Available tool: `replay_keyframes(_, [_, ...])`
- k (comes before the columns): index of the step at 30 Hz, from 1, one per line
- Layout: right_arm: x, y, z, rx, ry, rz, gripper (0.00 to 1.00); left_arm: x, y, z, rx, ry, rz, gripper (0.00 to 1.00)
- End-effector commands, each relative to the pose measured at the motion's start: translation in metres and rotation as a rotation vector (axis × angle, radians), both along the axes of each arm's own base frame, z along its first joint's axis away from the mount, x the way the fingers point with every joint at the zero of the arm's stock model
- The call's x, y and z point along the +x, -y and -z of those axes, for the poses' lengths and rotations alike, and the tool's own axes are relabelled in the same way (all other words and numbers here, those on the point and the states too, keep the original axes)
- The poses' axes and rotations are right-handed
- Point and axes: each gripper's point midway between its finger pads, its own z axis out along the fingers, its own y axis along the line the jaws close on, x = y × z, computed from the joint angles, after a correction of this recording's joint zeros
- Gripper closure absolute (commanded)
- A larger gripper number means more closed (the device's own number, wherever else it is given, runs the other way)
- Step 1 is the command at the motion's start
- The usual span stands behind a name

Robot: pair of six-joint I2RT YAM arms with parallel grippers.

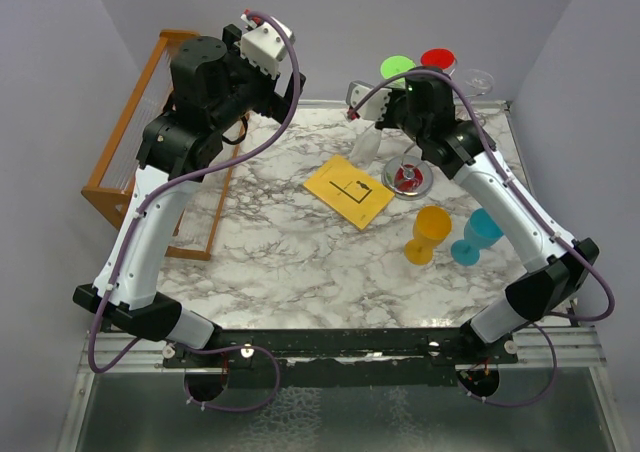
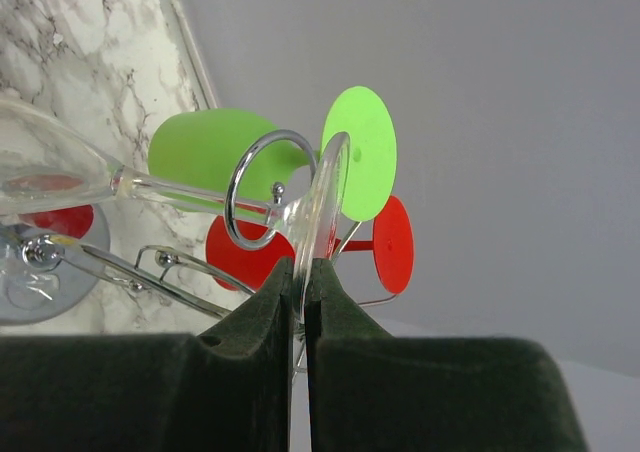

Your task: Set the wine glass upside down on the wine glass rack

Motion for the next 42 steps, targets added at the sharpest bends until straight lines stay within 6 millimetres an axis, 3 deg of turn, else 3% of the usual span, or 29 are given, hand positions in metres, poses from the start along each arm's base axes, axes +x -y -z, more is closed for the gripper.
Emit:
replay_keyframes(1, [-0.009, 0.004, -0.024, 0.027, 0.073, 0.012, 0.96, 0.001, -0.004, -0.008, -0.006, 0.029, -0.013, 0.05])
replay_keyframes(13, [-0.007, 0.005, -0.016, 0.012, 0.062, 0.021, 0.89, -0.001, -0.005, -0.007, 0.001, 0.029, -0.012, 0.05])
replay_keyframes(32, [-0.011, 0.008, -0.011, 0.010, 0.054, 0.022, 0.86, -0.003, -0.005, -0.005, 0.006, 0.029, -0.006, 0.05])
replay_keyframes(42, [-0.015, 0.010, -0.014, 0.017, 0.056, 0.022, 0.74, -0.003, -0.005, -0.005, 0.007, 0.030, -0.008, 0.05])
